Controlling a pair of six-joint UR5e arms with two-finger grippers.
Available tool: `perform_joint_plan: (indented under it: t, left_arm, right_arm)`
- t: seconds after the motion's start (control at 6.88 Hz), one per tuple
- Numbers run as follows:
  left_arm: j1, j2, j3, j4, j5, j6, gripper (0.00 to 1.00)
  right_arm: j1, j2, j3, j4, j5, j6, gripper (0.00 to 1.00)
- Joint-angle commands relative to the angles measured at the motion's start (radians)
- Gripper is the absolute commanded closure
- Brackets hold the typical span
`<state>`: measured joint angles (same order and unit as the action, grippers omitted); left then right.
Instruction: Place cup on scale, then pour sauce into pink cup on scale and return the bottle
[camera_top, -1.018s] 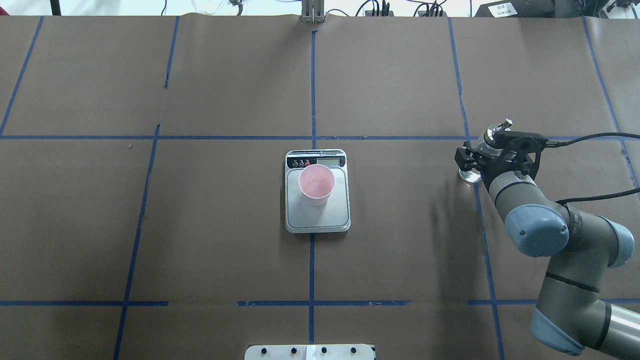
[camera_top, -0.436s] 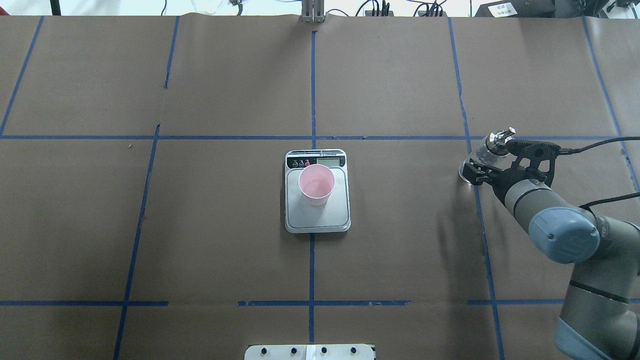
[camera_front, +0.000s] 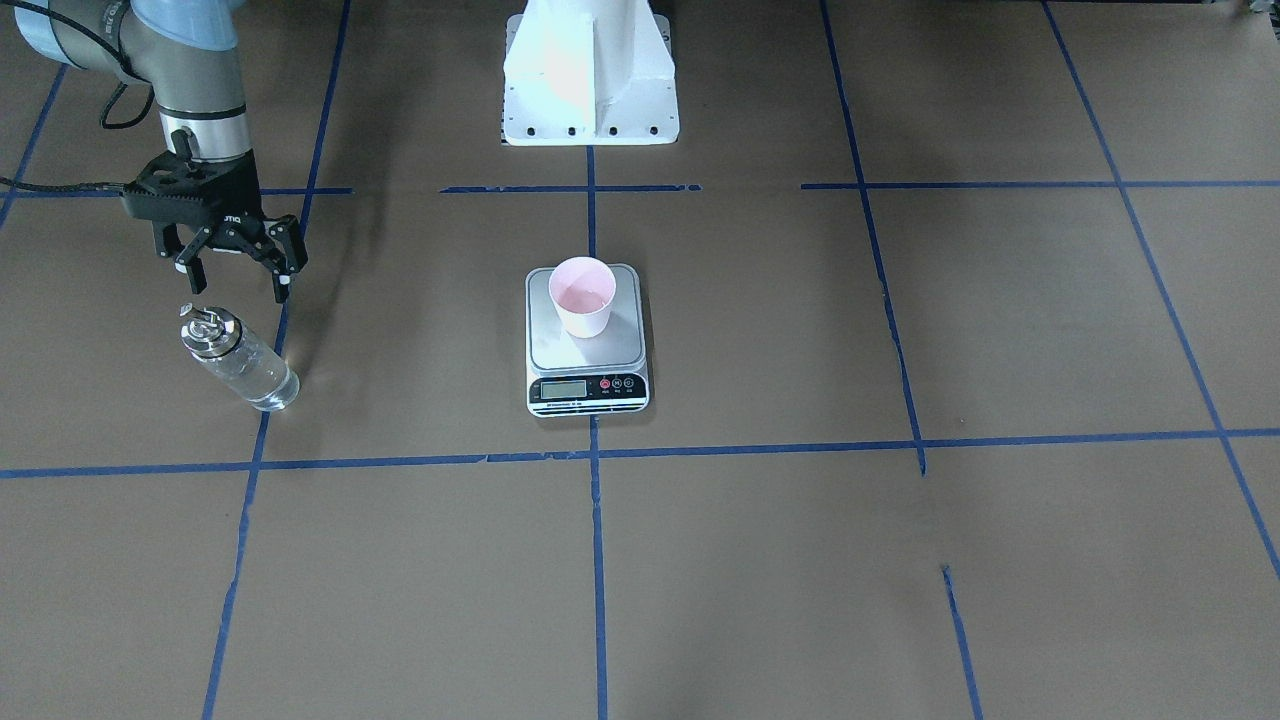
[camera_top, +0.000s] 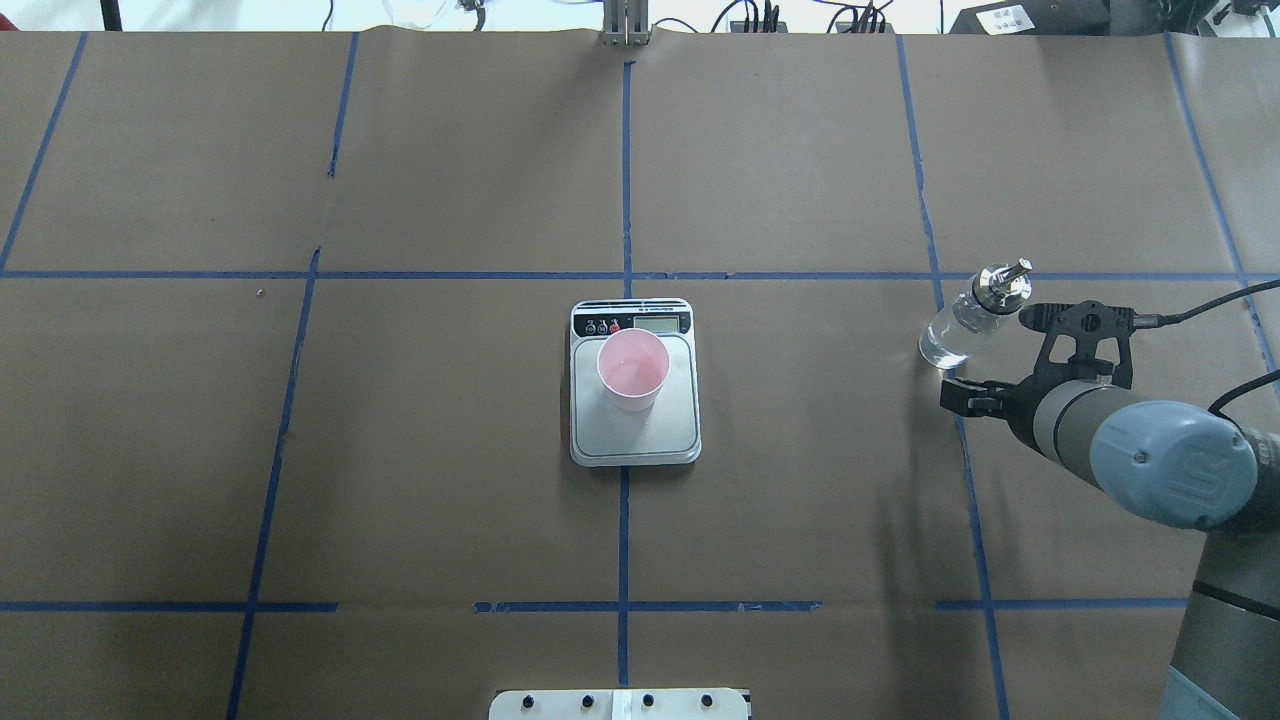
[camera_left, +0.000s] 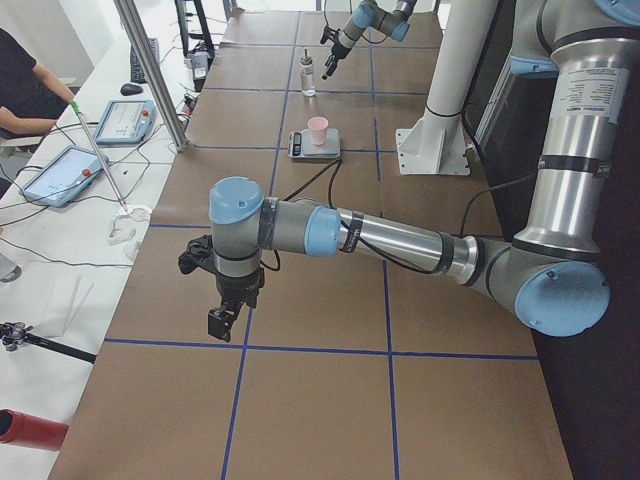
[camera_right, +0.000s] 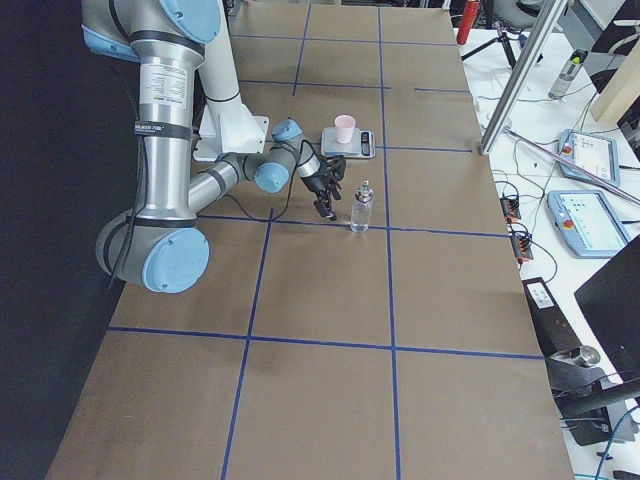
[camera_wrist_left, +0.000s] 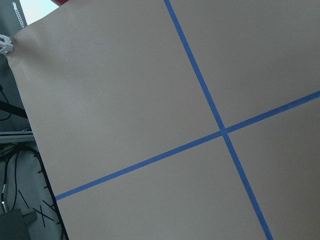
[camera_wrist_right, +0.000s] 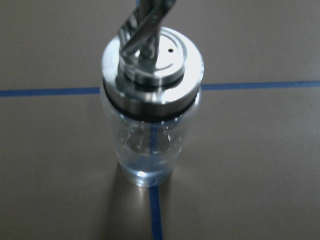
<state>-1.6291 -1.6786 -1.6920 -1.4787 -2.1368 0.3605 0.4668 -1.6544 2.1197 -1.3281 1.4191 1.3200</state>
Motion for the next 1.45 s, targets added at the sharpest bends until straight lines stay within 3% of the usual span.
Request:
perform_joint_plan:
  t: [0.0,0.15,0.29,0.73,1.02,1.31]
  left_arm:
    - [0.0,-0.001,0.0,0.0,0.0,0.0,0.0]
    - [0.0,-0.001,0.0,0.0,-0.002,0.0,0.0]
    - [-0.002,-0.001,-0.002,0.0,-0.002,0.0,0.0]
    - [-0.005,0.0,-0.02,0.0,0.0,0.0,0.0]
    - [-0.005,0.005,-0.031,0.0,-0.002,0.0,0.0]
    - [-0.005,0.011,-0.049,0.015,-0.002,0.0,0.0]
  right_arm:
    - [0.01,0.004,0.098,-0.131,0.186,-0.036,0.0]
    - [0.068,0.007,0.132,-0.196,0.333,-0.086,0.0]
    - [0.105,0.01,0.184,-0.253,0.407,-0.106,0.0]
    - [0.11,0.019,0.354,-0.472,0.44,-0.128,0.0]
    - [0.264,0.153,0.367,-0.645,0.515,-0.337,0.0]
    - [0.449,0.293,0.314,-0.819,0.595,-0.578,0.0]
